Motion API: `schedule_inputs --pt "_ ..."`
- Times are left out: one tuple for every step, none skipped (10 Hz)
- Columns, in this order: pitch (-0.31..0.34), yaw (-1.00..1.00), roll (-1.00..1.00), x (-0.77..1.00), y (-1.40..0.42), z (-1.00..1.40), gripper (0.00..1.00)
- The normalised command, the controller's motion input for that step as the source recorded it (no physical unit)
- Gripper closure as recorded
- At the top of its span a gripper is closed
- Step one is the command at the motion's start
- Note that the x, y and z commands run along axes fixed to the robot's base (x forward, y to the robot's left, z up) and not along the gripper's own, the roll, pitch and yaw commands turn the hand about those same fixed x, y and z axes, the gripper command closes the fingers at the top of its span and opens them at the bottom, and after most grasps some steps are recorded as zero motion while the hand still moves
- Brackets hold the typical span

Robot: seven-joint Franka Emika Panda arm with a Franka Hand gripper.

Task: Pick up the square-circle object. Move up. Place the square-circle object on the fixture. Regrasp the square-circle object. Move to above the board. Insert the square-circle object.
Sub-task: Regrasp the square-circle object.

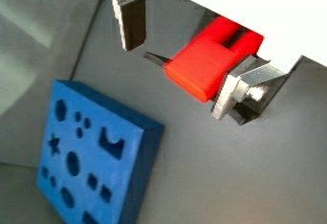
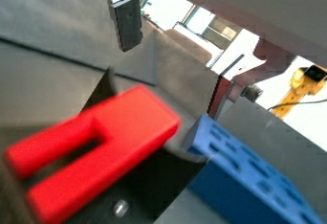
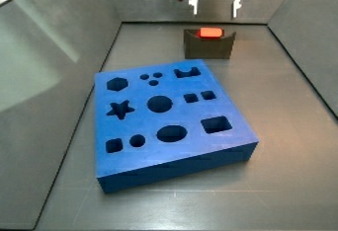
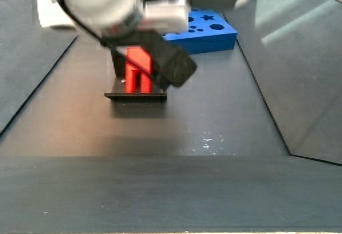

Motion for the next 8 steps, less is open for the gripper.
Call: schedule_inputs --pt "0.033 0.01 0.02 -0.04 0.01 1.00 0.00" --pt "0.038 0.01 0.02 -0.04 0.01 0.88 0.00" --pt "0.047 0.00 0.03 -0.04 0.01 0.69 0.00" --pt "0.050 -0.01 0.04 -0.04 0.01 0.43 0.00" --pt "0.050 -0.01 0.04 -0.03 0.01 0.18 0.00" --pt "0.036 0.02 1.00 -0.13 -0.71 0.52 0.00" --pt "0.033 0.02 1.00 -0.10 -0.67 0.45 0.00" --pt "0.023 0.02 1.00 -0.12 -0.55 0.34 0.00"
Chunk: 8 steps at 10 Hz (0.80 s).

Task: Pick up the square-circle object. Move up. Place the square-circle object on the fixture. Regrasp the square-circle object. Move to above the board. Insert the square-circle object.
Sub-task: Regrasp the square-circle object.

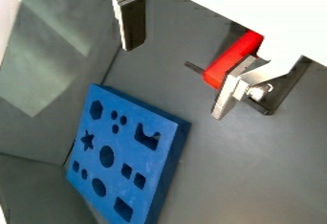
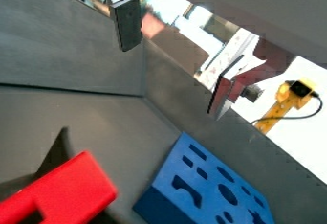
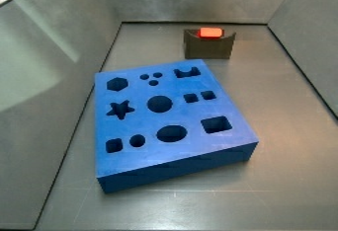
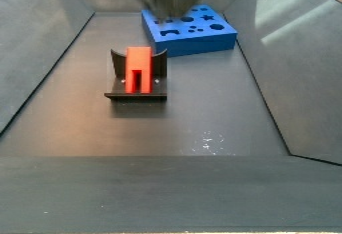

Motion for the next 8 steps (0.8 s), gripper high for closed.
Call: schedule_inputs --pt "0.013 0.02 1.00 -0.11 -0.35 0.12 0.00" --pt "0.011 0.02 1.00 -0.08 -0.24 0.08 0.00" --pt "0.011 0.02 1.00 -0.04 -0.07 0.05 0.00" --pt "0.012 0.02 1.00 -0.03 -0.05 0.04 0.00" --pt "0.009 0.02 1.00 -0.02 -0.05 0.01 0.00" --pt "0.005 0.02 1.00 -0.03 -0.04 0.01 0.00" --pt "-0.001 0.02 1.00 -0.04 -0.03 0.01 0.00" --pt "-0.004 0.02 1.00 -0.04 -0.03 0.01 0.00"
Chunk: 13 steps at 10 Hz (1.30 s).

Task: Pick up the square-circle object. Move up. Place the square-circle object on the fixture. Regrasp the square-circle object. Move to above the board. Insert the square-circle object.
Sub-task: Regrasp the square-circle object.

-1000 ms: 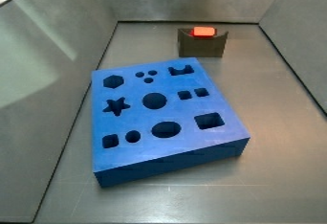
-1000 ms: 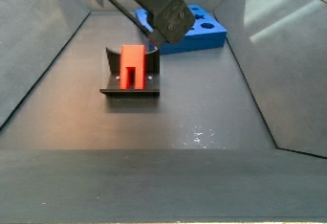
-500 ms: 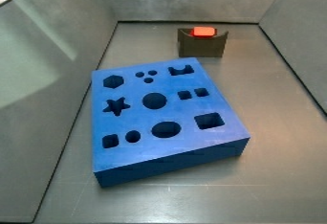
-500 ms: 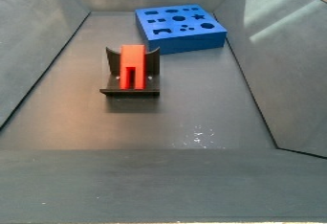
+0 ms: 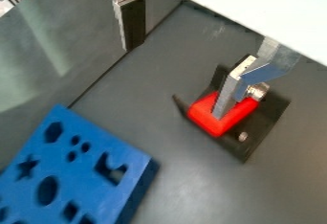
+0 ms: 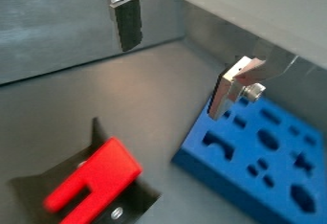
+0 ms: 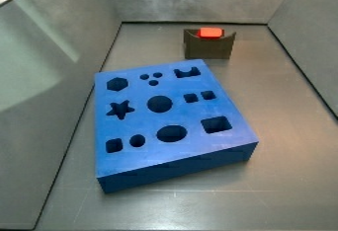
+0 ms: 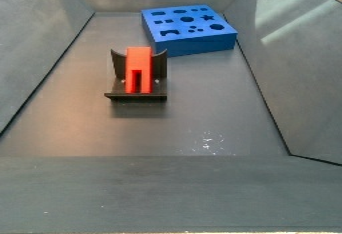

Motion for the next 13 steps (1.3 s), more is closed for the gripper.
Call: schedule_inputs --pt "-0.011 0.02 1.00 -0.04 -0.02 0.00 0.00" --pt "-0.016 0.02 1.00 -0.03 -0.02 0.01 0.00" --pt "-0.025 0.02 1.00 -0.03 -0.02 0.00 0.00" --pt "-0.029 0.02 1.00 -0.03 -0.02 0.00 0.00" --pt "-0.033 0.02 1.00 -0.03 -0.02 0.00 0.00" --pt "-0.034 0.03 1.00 -0.03 -0.02 0.01 0.00" --pt "-0.032 0.03 1.00 -0.02 -0.02 0.01 0.00" --pt "-0.029 0.03 1.00 -0.01 -0.02 0.01 0.00" --pt "-0.025 0.03 1.00 0.00 -0.02 0.01 0.00" --pt "-0.016 0.03 1.00 0.02 -0.02 -0.01 0.00" --pt "-0.009 0.03 1.00 0.03 -0.02 -0.01 0.00" --pt "-0.004 0.03 1.00 0.04 -0.02 -0.01 0.00" --pt "0.012 0.03 1.00 0.05 -0.03 -0.02 0.00"
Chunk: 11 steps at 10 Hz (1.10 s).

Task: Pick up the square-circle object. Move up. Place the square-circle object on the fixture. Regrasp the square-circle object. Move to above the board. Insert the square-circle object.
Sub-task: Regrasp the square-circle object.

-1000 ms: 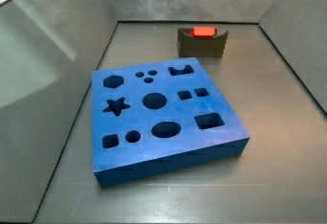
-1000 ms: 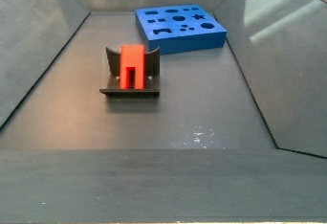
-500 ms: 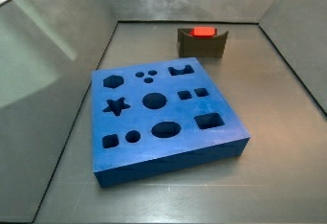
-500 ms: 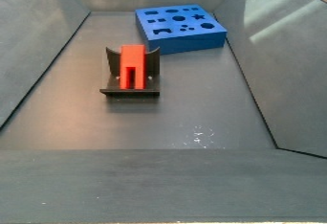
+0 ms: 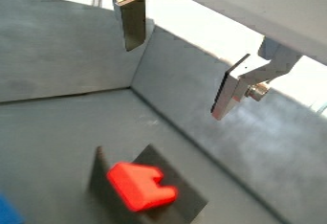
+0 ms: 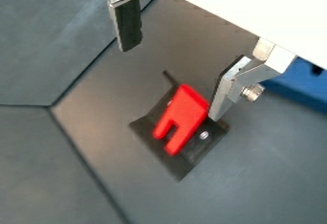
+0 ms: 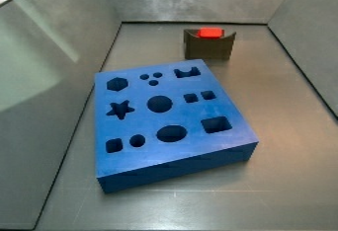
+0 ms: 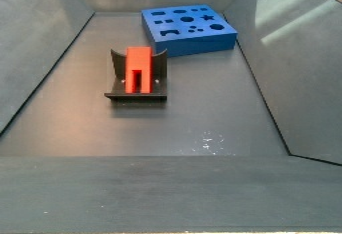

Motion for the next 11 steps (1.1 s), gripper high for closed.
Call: schedule_inputs --pt "0.034 0.04 1.00 0.07 -0.03 -0.02 0.00" --pt "0.056 0.05 1.00 0.08 -0.03 -0.02 0.00" --pt "0.074 0.05 1.00 0.08 -0.03 -0.02 0.00" --pt "0.114 0.07 0.94 0.10 -0.04 -0.02 0.00" --pt "0.136 0.09 0.69 0.11 -0.04 -0.02 0.00" --pt "0.140 0.11 0.50 0.11 -0.05 -0.02 0.00" --pt "0.133 0.13 0.34 0.11 -0.04 -0.02 0.00" --pt "0.114 0.14 0.23 0.09 -0.03 -0.01 0.00" --pt "0.140 0.15 0.19 0.03 0.07 -1.00 0.00" --pt "0.119 0.16 0.18 0.04 0.07 -1.00 0.00" --pt "0.098 0.17 0.17 0.04 0.07 -1.00 0.00"
